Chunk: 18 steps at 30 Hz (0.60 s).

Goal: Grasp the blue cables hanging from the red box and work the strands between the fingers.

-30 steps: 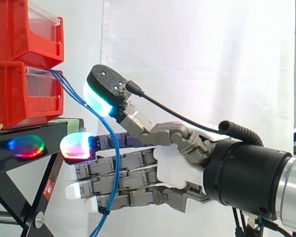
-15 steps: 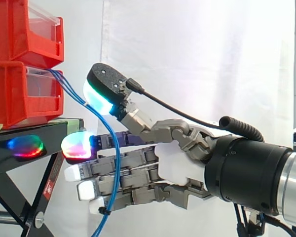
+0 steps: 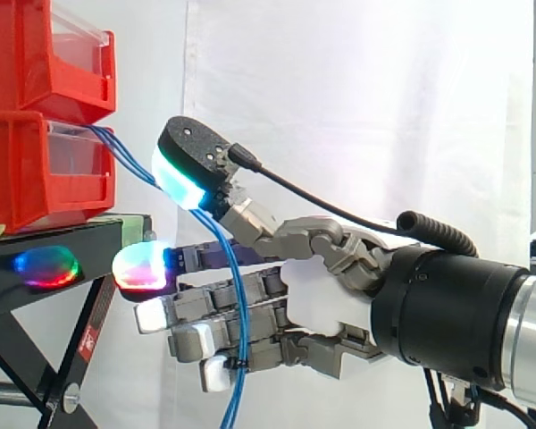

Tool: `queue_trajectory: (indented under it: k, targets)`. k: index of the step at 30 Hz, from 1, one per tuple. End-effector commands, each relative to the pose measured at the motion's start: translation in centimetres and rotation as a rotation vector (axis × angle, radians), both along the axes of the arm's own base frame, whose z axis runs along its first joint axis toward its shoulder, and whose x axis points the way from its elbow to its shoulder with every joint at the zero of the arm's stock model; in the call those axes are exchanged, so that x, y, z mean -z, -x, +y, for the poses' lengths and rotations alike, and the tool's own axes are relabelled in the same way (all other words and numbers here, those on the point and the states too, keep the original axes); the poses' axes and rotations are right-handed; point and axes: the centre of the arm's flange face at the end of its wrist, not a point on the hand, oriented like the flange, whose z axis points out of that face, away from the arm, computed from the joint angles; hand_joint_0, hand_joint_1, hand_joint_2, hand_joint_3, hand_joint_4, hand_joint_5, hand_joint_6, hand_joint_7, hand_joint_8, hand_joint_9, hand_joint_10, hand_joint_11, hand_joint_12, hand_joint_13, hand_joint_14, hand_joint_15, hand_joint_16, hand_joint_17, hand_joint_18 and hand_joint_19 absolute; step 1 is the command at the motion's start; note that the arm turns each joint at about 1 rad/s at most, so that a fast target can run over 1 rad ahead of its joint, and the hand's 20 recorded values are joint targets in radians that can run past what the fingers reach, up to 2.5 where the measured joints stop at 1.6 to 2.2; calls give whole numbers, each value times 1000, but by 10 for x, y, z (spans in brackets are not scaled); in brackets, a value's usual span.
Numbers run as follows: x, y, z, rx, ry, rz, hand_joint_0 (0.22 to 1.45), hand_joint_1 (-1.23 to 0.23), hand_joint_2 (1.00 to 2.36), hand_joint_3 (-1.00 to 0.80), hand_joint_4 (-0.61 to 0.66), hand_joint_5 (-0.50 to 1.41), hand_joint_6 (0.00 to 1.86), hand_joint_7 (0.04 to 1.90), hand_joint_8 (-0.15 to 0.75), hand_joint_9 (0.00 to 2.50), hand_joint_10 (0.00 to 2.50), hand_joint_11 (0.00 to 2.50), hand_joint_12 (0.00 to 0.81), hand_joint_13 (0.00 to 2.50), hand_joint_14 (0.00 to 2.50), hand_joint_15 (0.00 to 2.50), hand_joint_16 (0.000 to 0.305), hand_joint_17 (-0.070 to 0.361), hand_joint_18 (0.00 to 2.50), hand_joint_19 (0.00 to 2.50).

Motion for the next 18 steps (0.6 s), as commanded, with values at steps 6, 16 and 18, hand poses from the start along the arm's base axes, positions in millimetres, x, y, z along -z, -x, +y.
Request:
queue_trajectory:
  k: [6,16,18]
  targets:
    - [0,0,0,-2,1,3,721,-503,1000,-1000,265,-144,7,686,400,1044,6,1473,446,1268,394,1524,69,156,1206,1214]
    - [0,0,0,-2,1,3,730,-505,1000,-1000,285,-118,6,696,366,1046,592,1677,425,1164,1313,1335,62,140,1431,1687]
    - [0,0,0,-2,2,4,730,-506,1000,-1000,284,-114,7,697,368,1023,823,1666,432,1153,1494,1296,60,136,1405,1638]
